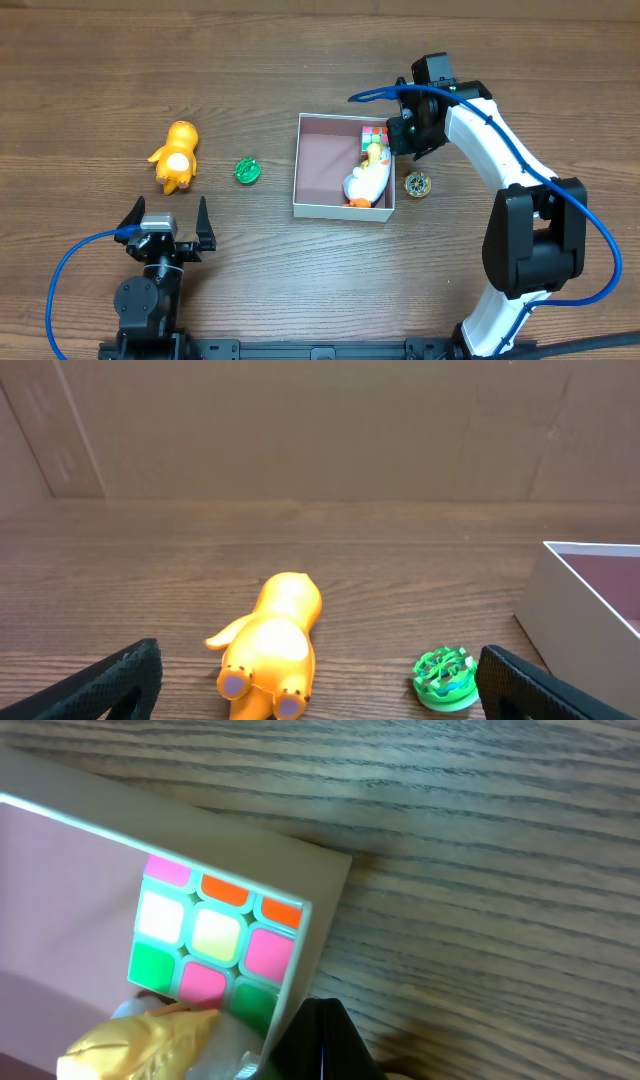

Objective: Pack container
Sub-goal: 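Raise the right gripper and shift it right over the gold toy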

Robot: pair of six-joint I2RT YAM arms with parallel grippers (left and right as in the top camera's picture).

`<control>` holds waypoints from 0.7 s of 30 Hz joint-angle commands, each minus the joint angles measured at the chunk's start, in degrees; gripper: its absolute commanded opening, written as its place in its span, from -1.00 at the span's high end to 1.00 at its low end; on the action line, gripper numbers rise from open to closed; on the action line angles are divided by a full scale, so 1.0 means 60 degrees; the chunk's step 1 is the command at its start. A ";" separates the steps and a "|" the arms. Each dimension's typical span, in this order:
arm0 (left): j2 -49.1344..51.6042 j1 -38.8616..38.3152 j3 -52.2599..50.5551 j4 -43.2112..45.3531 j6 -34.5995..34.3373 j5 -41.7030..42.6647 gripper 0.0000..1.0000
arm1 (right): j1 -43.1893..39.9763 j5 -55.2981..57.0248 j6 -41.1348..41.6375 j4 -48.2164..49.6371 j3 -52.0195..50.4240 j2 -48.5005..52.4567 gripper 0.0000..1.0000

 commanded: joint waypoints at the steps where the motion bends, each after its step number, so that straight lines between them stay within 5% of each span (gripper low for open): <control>1: -0.0066 0.0055 -0.0029 -0.0011 0.0219 -0.0058 -1.00 | 0.0040 -0.0339 -0.0404 0.0076 -0.0004 -0.0040 0.92; 21: -0.0066 0.0055 -0.0029 -0.0011 0.0219 -0.0058 -1.00 | 0.0015 0.0120 0.0146 0.0200 0.0055 -0.0040 0.84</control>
